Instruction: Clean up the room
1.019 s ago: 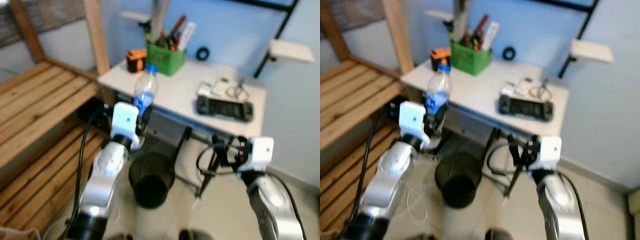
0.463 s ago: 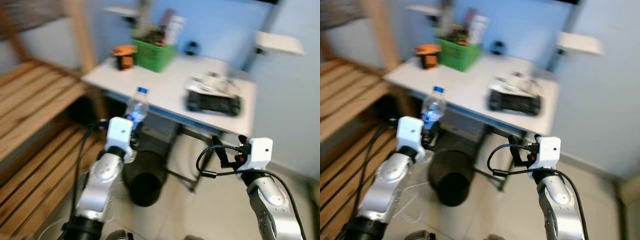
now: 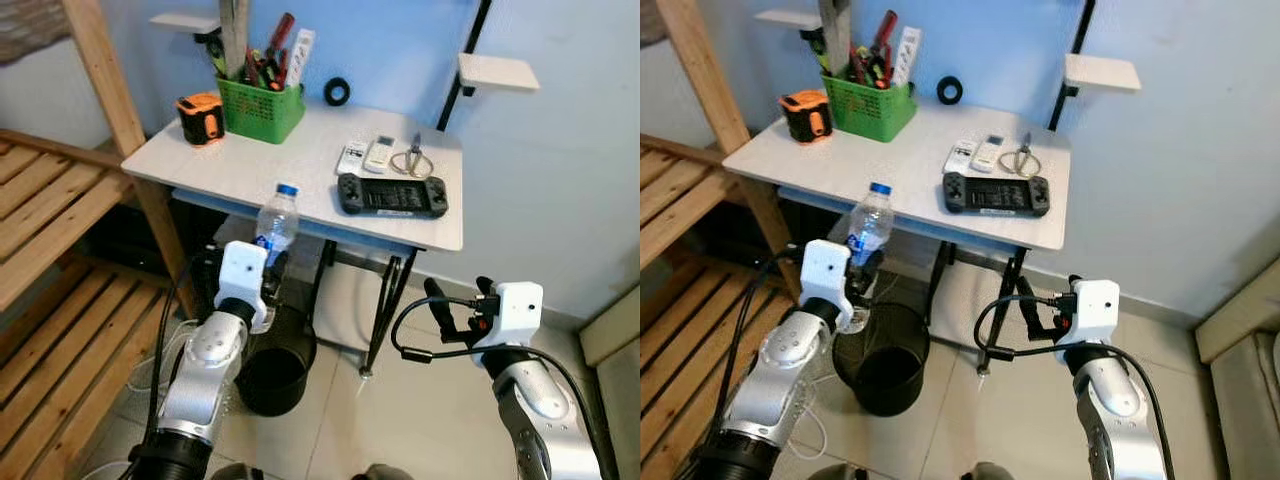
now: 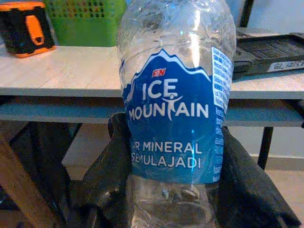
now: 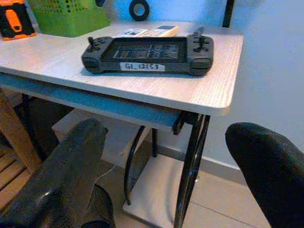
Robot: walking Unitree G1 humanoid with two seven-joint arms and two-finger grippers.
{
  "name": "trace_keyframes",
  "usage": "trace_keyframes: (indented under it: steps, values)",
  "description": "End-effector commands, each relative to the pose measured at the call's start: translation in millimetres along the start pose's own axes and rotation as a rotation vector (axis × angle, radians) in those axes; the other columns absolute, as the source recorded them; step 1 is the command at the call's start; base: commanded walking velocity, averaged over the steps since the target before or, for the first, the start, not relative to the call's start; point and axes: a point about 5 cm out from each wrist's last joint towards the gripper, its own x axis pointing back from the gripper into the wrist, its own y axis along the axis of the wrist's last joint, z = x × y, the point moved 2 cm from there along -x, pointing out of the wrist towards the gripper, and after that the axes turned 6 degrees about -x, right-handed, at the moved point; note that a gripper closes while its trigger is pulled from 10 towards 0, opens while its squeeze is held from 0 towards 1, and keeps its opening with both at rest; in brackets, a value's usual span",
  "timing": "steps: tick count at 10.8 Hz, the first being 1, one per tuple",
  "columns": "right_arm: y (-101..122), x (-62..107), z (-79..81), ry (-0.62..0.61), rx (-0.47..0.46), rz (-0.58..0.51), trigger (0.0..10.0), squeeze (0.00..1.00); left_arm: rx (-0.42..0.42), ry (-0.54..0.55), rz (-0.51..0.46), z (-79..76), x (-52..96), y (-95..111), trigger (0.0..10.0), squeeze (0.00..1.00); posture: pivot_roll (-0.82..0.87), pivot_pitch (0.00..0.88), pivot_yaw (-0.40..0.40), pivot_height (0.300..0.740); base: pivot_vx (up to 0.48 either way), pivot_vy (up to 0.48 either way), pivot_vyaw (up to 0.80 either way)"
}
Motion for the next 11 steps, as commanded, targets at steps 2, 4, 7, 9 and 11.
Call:
trace_keyframes:
  steps: [2, 4, 7, 9, 11]
  values:
    - [0.6, 2.9, -1.5, -0.001, 0.012, -0.006, 10.0, 0.6, 0.019, -0.007, 0.04, -1.9, 2.9, -14.2, 10.0, 0.0, -0.08, 0.007, -0.025, 0.716, 0.122, 0.418, 0.0]
    - [0.6, 3.1, -1.2, 0.003, 0.014, -0.004, 10.0, 0.6, -0.034, -0.111, 0.052, -16.2, 0.7, -17.9, 10.0, 0.0, -0.07, 0.008, -0.028, 0.716, 0.338, 0.332, 0.0]
    - [-8.1, 6.2, 0.6, 0.016, 0.011, 0.034, 10.0, 0.6, -0.047, -0.232, 0.093, -32.3, -9.1, -22.3, 10.0, 0.0, -0.08, 0.015, -0.029, 0.716, 0.442, 0.0, -0.49]
    - [-9.6, 8.8, 0.6, 0.013, 0.012, 0.037, 10.0, 0.6, -0.127, -0.287, 0.119, -40.8, -18.7, -24.9, 10.0, 0.0, -0.08, 0.022, -0.031, 0.716, 0.223, 0.0, 0.0]
    - [-8.1, 8.9, -1.4, 0.007, 0.018, 0.032, 10.0, 0.6, -0.091, -0.268, 0.08, -40.7, -23.2, -16.2, 10.0, 0.0, -0.09, 0.017, -0.027, 0.716, 0.0, 0.0, 0.0]
